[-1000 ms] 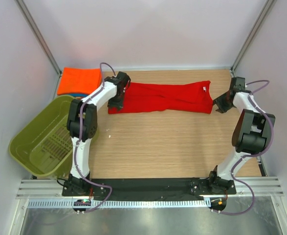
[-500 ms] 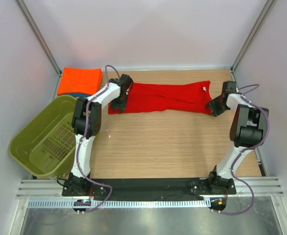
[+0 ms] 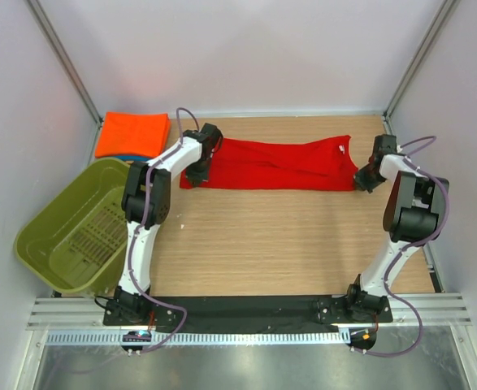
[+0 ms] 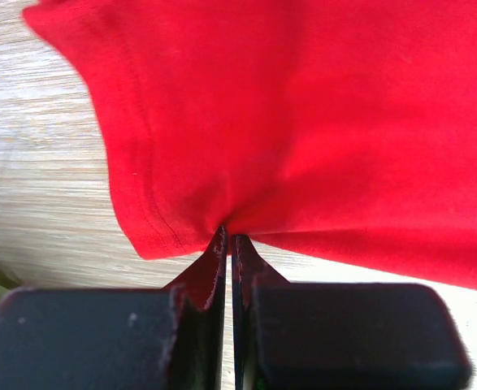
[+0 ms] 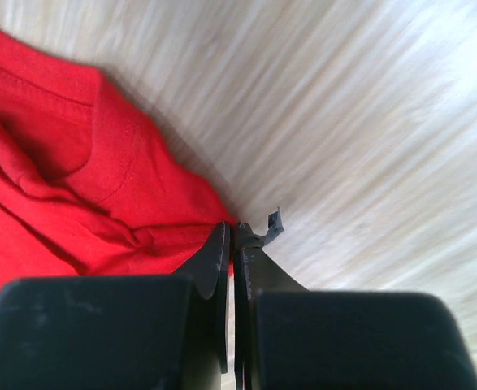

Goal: Fold and stack the t-shirts
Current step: Fold the tshirt

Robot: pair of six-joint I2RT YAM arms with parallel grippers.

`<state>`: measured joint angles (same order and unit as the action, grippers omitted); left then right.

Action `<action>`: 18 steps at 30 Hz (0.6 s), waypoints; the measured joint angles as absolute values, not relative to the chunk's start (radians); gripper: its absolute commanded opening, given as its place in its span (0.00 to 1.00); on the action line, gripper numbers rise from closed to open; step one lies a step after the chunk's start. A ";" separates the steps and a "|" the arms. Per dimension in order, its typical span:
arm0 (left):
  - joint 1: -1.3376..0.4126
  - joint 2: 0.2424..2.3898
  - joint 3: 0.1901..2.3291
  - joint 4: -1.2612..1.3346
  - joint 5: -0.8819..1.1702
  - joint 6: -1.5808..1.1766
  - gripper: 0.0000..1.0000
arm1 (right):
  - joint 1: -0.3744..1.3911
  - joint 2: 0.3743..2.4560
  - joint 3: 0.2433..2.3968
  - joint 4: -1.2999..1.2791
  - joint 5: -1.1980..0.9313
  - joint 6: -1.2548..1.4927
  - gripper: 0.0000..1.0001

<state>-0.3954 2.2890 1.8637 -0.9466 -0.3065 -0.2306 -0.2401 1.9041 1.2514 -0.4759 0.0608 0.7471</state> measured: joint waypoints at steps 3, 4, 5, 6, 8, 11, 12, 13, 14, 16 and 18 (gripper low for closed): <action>-0.395 2.289 1.862 -0.948 -0.305 -0.241 0.00 | -0.258 1.893 1.251 -0.504 0.081 0.710 0.01; -0.395 2.289 1.861 -0.948 -0.304 -0.247 0.01 | -0.260 1.890 1.250 -0.513 0.088 0.701 0.01; -0.395 2.286 1.856 -0.947 -0.303 -0.251 0.02 | -0.262 1.885 1.249 -0.520 0.093 0.692 0.01; -0.395 2.281 1.849 -0.946 -0.299 -0.255 0.04 | -0.262 1.882 1.247 -0.524 0.096 0.684 0.01; -0.396 2.266 1.829 -0.951 -0.283 -0.264 0.14 | -0.262 1.876 1.246 -0.538 0.105 0.667 0.01; -0.398 2.234 1.783 -0.974 -0.255 -0.286 0.32 | -0.270 1.874 1.246 -0.553 0.109 0.640 0.03; -0.399 2.220 1.766 -0.989 -0.245 -0.295 0.33 | -0.274 1.874 1.247 -0.559 0.109 0.631 0.12; -0.398 2.208 1.751 -1.003 -0.234 -0.304 0.34 | -0.279 1.874 1.250 -0.565 0.110 0.624 0.18; -0.398 2.198 1.742 -1.021 -0.226 -0.308 0.34 | -0.284 1.874 1.253 -0.570 0.112 0.620 0.22; -0.397 2.182 1.740 -1.050 -0.203 -0.312 0.36 | -0.293 1.874 1.276 -0.606 0.123 0.611 0.32; -0.397 2.162 1.750 -1.069 -0.175 -0.311 0.38 | -0.297 1.874 1.310 -0.648 0.143 0.606 0.40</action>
<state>-0.3969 2.1620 1.7496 -1.0695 -0.1749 -0.3111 -0.2970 1.8740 1.3098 -0.6483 0.1429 0.6060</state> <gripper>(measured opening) 0.365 0.328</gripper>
